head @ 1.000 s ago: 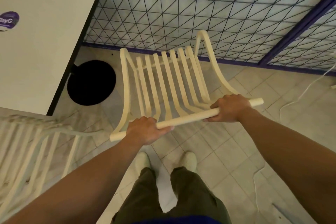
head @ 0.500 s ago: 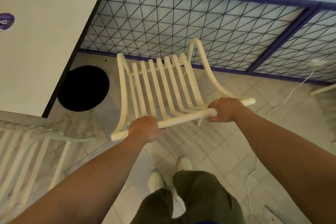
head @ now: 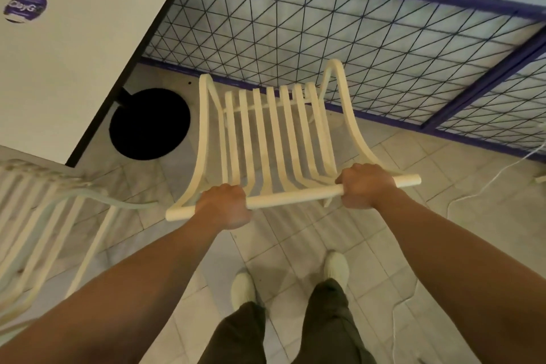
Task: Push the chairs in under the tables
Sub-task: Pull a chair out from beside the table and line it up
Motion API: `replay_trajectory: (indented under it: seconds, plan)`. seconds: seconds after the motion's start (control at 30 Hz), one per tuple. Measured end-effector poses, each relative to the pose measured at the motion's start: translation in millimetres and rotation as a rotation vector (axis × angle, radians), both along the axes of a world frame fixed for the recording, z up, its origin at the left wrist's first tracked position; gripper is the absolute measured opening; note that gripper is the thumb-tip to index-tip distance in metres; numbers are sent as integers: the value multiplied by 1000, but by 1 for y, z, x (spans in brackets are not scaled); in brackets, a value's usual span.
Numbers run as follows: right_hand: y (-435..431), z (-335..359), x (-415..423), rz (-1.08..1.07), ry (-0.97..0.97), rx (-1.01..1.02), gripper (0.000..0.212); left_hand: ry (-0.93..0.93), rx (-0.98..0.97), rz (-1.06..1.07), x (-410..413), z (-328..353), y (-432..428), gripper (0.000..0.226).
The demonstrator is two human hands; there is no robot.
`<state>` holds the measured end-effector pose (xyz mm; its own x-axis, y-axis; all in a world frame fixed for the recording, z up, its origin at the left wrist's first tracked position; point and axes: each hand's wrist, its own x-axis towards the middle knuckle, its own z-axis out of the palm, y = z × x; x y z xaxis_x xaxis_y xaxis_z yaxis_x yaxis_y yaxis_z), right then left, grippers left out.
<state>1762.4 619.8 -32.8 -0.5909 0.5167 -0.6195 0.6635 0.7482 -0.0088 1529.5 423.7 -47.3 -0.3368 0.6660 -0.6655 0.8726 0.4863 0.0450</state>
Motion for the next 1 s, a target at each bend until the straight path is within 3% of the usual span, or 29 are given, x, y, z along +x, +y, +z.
replay_trajectory:
  seconds: [1.0]
  plan:
    - [134, 5, 1, 388, -6, -3, 42, 92, 29, 374, 108, 0, 58, 35]
